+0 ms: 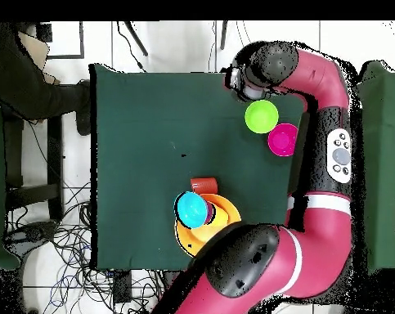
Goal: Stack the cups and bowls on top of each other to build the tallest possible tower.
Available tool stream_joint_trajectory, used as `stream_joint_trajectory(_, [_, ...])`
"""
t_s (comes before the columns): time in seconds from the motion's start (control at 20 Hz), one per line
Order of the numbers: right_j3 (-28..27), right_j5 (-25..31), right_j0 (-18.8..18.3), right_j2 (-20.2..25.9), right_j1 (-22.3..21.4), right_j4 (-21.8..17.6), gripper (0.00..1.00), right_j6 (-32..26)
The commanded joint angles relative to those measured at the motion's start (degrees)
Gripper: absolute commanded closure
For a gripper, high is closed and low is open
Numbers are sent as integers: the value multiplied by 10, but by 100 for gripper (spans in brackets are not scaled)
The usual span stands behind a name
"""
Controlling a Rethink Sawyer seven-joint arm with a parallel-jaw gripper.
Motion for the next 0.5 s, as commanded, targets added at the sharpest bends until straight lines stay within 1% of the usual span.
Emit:
stream_joint_trajectory(0.05, [133,-67,3,-3,-53,-35,0,-145])
stream_joint_trajectory(0.1, [142,-68,4,-7,-61,-37,0,-140])
stream_joint_trajectory(0.3, [143,-60,6,-7,-68,-42,0,-140])
stream_joint_trajectory(0.35, [157,-67,2,-8,-73,-43,0,-138])
stream_joint_trajectory(0.5, [150,-58,1,-6,-74,-49,0,-147])
